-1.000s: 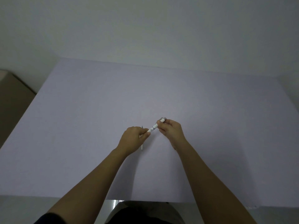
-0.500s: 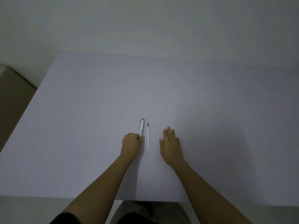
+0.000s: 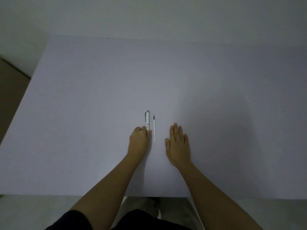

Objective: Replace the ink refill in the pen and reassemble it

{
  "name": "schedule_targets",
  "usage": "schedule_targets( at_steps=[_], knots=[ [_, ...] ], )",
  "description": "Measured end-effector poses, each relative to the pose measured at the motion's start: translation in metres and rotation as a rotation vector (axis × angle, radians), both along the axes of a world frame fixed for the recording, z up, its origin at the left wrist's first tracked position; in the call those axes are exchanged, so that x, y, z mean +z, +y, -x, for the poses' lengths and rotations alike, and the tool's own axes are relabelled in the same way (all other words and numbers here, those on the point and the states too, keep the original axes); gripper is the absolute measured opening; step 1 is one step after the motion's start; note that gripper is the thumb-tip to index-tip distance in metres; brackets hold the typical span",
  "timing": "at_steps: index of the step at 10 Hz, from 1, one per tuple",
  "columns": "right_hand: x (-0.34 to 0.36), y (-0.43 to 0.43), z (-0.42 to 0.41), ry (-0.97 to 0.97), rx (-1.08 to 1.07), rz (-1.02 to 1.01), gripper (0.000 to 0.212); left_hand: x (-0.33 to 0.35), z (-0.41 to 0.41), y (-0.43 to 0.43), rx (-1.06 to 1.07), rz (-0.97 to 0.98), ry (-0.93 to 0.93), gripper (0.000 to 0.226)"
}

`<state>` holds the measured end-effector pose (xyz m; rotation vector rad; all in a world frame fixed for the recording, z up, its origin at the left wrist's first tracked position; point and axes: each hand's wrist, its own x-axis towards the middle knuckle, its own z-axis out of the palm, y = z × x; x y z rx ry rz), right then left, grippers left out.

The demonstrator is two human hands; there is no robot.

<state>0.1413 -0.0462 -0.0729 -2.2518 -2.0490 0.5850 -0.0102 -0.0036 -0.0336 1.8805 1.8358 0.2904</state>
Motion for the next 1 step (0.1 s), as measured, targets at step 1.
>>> schedule_targets(
  at_steps=[1],
  knots=[
    [0.0068, -0.0008, -0.0025, 0.089, -0.005, -0.007, 0.056, 0.0093, 0.0051, 0.0052, 0.038, -0.010, -0.029, 0.030]
  ],
)
